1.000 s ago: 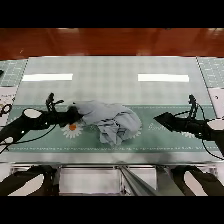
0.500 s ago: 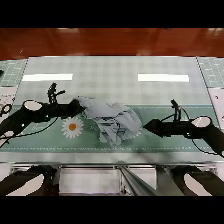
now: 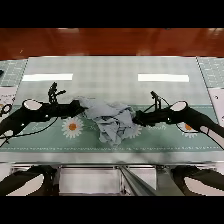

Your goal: Fold the shirts.

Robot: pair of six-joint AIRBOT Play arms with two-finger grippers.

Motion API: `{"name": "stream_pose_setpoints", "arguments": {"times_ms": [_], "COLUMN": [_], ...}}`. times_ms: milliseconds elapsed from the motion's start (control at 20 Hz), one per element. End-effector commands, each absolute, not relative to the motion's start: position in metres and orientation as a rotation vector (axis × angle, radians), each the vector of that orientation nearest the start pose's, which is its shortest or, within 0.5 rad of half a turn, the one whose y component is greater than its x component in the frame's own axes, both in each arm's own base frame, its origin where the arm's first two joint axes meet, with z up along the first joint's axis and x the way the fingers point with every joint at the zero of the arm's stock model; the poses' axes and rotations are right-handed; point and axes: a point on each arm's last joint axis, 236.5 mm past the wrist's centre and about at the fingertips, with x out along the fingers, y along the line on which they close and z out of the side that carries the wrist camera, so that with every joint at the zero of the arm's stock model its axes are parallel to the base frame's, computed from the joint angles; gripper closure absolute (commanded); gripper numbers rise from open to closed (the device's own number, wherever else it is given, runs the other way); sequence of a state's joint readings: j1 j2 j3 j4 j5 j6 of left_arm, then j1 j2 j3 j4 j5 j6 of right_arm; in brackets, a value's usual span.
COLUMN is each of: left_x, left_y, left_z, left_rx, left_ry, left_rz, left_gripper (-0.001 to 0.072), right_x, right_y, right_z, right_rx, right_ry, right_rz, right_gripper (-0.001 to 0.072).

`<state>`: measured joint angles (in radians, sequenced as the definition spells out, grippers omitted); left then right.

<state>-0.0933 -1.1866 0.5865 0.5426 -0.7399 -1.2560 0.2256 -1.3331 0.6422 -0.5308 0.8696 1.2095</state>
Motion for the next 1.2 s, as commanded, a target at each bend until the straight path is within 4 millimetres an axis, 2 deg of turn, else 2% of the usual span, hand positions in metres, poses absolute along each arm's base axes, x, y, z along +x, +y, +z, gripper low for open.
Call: {"name": "stream_pose_setpoints", "arguments": {"times_ms": [0, 50, 100, 150, 250, 300, 400, 500, 550, 600, 650, 750, 850, 900, 1000, 1050, 1150], "left_x": [0.333, 0.344, 0.36, 0.376, 0.402, 0.407, 0.399, 0.374, 0.356, 0.339, 0.318, 0.278, 0.242, 0.227, 0.211, 0.209, 0.218], "left_y": [-0.165, -0.16, -0.153, -0.145, -0.131, -0.128, -0.127, -0.131, -0.134, -0.137, -0.14, -0.147, -0.153, -0.155, -0.151, -0.147, -0.134], "left_z": [-0.035, -0.013, 0.019, 0.055, 0.147, 0.198, 0.292, 0.37, 0.402, 0.425, 0.445, 0.465, 0.465, 0.459, 0.435, 0.415, 0.361], "left_rx": [-0.753, -0.748, -0.736, -0.72, -0.653, -0.6, -0.47, -0.348, -0.305, -0.28, -0.255, -0.21, -0.166, -0.143, -0.115, -0.114, -0.129], "left_ry": [1.159, 1.117, 1.044, 0.958, 0.757, 0.653, 0.467, 0.312, 0.246, 0.2, 0.157, 0.106, 0.121, 0.147, 0.249, 0.326, 0.507], "left_rz": [-0.405, -0.435, -0.462, -0.481, -0.531, -0.566, -0.624, -0.662, -0.681, -0.692, -0.704, -0.725, -0.741, -0.742, -0.707, -0.684, -0.63], "left_gripper": [0.0676, 0.0676, 0.0676, 0.0676, 0.0676, 0.0676, 0.0676, 0.0676, 0.0676, 0.0676, 0.0676, 0.0676, 0.0676, 0.0676, 0.0676, 0.0676, 0.0676], "right_x": [0.302, 0.319, 0.34, 0.364, 0.402, 0.412, 0.409, 0.385, 0.37, 0.352, 0.335, 0.297, 0.264, 0.25, 0.23, 0.226, 0.225], "right_y": [0.242, 0.234, 0.222, 0.207, 0.176, 0.163, 0.146, 0.138, 0.134, 0.131, 0.129, 0.121, 0.117, 0.116, 0.114, 0.115, 0.122], "right_z": [-0.05, -0.028, -0.001, 0.037, 0.13, 0.185, 0.282, 0.362, 0.39, 0.414, 0.43, 0.443, 0.438, 0.427, 0.389, 0.367, 0.316], "right_rx": [0.586, 0.534, 0.483, 0.428, 0.331, 0.284, 0.169, 0.085, 0.053, 0.029, 0.02, -0.003, -0.02, -0.014, 0.01, 0.03, 0.088], "right_ry": [1.375, 1.329, 1.262, 1.172, 0.97, 0.864, 0.682, 0.534, 0.481, 0.429, 0.386, 0.35, 0.368, 0.405, 0.53, 0.589, 0.698], "right_rz": [0.646, 0.645, 0.626, 0.598, 0.546, 0.53, 0.511, 0.51, 0.509, 0.507, 0.507, 0.496, 0.495, 0.498, 0.497, 0.498, 0.515], "right_gripper": [0.0682, 0.0682, 0.0682, 0.0683, 0.0683, 0.0683, 0.0683, 0.0683, 0.0683, 0.0683, 0.0683, 0.0683, 0.0682, 0.0683, 0.0682, 0.0682, 0.0682]}}
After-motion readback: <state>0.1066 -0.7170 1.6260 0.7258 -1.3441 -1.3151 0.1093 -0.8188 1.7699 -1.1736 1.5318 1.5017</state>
